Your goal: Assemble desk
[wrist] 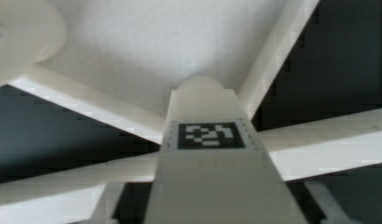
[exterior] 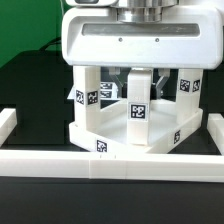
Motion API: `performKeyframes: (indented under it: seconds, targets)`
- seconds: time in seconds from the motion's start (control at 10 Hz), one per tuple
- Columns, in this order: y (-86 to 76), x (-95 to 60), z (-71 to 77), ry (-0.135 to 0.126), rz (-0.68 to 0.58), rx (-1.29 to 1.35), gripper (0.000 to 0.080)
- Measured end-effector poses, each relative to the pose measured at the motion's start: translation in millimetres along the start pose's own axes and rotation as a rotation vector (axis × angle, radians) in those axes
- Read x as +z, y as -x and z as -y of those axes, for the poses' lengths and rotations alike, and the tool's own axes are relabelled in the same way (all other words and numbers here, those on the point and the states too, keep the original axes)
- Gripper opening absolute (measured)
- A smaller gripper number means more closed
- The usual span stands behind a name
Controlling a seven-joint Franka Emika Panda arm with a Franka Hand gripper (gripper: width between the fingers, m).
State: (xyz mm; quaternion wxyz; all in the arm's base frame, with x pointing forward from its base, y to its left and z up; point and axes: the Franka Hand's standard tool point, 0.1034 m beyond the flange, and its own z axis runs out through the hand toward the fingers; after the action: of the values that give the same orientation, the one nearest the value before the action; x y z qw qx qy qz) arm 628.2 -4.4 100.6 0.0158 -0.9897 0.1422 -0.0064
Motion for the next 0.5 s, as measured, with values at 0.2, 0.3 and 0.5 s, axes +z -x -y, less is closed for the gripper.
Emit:
performKeyframes:
  seconds: [0.2,0.3,0.5]
  targets:
    - [0.2,0.0,0.8,-0.003,0.001,0.124,0.0288]
    - [1.1,0.0,4.9,-0.018,0.005,0.291,0.0288]
    - [1.9,1.0,7.0,-0.036,0.015,0.469,0.0288]
